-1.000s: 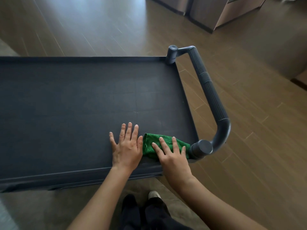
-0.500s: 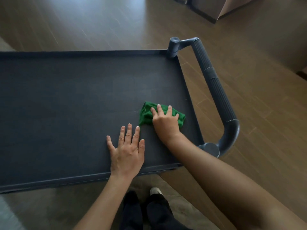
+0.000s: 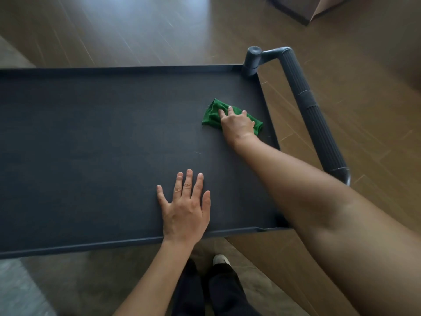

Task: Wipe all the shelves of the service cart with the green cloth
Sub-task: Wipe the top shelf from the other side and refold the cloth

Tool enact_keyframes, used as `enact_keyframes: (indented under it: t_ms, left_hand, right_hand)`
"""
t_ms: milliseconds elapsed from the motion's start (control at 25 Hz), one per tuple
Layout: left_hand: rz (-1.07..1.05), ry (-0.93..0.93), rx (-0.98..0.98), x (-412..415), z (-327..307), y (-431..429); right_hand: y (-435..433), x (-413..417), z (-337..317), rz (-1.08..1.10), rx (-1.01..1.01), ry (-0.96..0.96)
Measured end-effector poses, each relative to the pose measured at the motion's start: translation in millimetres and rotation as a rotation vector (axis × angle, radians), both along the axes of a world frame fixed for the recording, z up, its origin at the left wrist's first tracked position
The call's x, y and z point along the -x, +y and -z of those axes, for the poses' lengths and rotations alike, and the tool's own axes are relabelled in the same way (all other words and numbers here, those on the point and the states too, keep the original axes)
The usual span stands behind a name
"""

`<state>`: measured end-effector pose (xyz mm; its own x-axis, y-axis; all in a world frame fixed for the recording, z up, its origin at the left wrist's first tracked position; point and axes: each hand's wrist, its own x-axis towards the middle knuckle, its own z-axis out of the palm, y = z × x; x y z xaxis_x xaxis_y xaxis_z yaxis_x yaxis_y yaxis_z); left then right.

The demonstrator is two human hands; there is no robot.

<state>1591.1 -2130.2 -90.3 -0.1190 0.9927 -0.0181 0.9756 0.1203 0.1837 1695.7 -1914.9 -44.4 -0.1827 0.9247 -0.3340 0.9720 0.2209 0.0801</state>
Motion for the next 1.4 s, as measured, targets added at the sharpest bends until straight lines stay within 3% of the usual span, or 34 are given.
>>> enact_keyframes:
  t_ms: [360,600,720,1000,1240,1400]
  left_hand:
    - [-0.014,-0.033,0.017,2.3,0.8,-2.8]
    - [-0.01,-0.056,0.012,4.0,1.0,-5.3]
    - [0.005,-0.054,0.017,4.0,2.3,-6.8]
    - [0.019,-0.026,-0.002,2.3,-0.2,-6.8]
    - [0.015,-0.019,-0.014,2.3,1.1,-6.2]
    - [0.003,-0.028,-0.026,1.3,0.1,-4.9]
  right_hand:
    - [-185.0,-33.1,11.1,-0.023,-0.024,0.028]
    - [-236.3,-45.6,2.5,-0.124,-0.108,-0.027]
    - [-226.7,-42.5,8.9,-0.122,-0.002,0.017]
    - [-137.0,-11.3,13.0,0.019,-0.088,0.012]
    - [-22.2,7.6,5.4,0.139,-0.017,0.04]
    - [2.7,7.2,-2.5,0.128,0.033,0.023]
